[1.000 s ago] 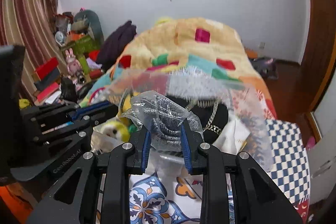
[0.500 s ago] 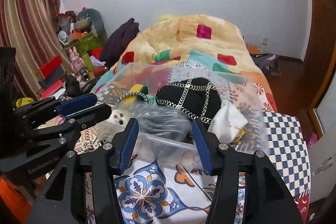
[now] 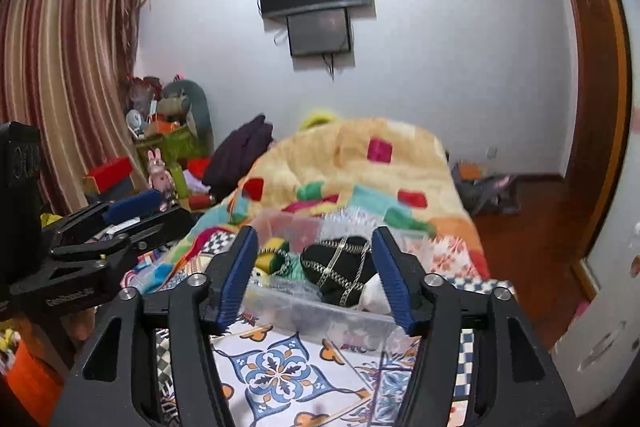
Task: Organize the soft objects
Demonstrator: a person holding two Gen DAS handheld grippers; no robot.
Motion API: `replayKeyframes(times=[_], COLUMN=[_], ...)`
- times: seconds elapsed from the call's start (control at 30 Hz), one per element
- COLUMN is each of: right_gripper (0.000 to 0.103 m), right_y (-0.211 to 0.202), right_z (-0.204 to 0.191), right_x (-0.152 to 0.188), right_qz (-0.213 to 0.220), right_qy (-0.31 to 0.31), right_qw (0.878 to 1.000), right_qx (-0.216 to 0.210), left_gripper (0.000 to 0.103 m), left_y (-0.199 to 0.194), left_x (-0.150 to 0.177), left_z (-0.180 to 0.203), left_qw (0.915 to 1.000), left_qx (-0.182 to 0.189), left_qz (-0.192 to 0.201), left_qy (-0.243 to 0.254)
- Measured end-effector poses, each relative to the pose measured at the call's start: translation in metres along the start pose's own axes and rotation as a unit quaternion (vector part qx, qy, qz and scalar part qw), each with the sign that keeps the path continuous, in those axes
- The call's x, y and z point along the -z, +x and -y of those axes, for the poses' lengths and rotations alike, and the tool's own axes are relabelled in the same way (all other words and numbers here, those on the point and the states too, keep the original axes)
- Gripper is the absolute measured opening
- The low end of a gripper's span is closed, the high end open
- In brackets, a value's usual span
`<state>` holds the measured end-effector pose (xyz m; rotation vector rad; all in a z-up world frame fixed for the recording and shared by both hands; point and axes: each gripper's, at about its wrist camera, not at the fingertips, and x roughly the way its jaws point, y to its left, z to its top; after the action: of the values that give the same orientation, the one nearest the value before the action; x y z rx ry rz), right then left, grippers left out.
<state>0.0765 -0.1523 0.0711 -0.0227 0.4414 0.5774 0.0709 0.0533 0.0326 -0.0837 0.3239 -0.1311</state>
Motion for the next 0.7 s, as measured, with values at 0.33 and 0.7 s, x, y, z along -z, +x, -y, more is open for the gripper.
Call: replayKeyframes(times=[0.33,0.7], right_gripper=[0.086,0.098], right_y=[-0.01,-0.011], right_z=[-0.004,-0.011], right_x=[0.003,0.008], right_qz=[0.04,0.053], right_qy=[-0.011,-0.026], right_qw=[0.999,0.998], right_qx=[0.019,0.022], left_gripper=[0.101,0.101], left_y=[-0.022,-0.022], left_x=[0.005,0.011], left_z=[0.009,0.013], left_qw=[0.9993,0.9991], left_qx=[-0.02,-0.029], left_qz=[0.029,0.027], left_qy=[0.009,0.013])
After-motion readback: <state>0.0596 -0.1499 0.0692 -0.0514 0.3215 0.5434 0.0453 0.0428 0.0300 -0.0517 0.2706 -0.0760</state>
